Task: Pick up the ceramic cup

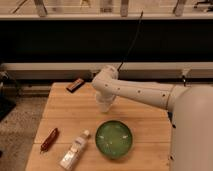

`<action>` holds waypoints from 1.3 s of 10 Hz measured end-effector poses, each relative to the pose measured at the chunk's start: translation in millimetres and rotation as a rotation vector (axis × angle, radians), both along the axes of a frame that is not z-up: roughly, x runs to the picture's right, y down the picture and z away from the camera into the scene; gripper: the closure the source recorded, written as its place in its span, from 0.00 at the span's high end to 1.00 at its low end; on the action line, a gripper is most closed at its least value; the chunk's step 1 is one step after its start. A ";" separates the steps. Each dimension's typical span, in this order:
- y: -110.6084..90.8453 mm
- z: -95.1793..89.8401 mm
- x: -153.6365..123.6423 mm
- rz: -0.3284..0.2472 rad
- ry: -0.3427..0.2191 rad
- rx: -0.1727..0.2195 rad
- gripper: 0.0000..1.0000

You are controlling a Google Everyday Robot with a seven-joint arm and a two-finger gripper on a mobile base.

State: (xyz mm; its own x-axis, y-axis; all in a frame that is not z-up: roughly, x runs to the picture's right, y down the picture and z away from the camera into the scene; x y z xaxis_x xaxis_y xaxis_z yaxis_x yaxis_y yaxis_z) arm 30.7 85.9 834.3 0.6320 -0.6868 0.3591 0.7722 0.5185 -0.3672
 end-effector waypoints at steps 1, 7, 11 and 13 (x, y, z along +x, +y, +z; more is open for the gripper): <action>-4.9 -5.7 3.4 0.002 0.002 -0.002 0.00; -13.8 -16.4 14.3 0.008 0.004 -0.006 0.00; -18.7 -22.5 19.2 0.013 0.007 -0.009 0.00; -20.6 -25.2 22.6 0.016 0.010 -0.011 0.00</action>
State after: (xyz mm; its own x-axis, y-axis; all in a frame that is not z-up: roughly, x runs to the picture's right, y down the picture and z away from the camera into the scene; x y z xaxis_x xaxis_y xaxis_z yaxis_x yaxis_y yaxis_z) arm 53.2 65.3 809.0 0.6463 -0.6728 0.3602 0.7602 0.5268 -0.3802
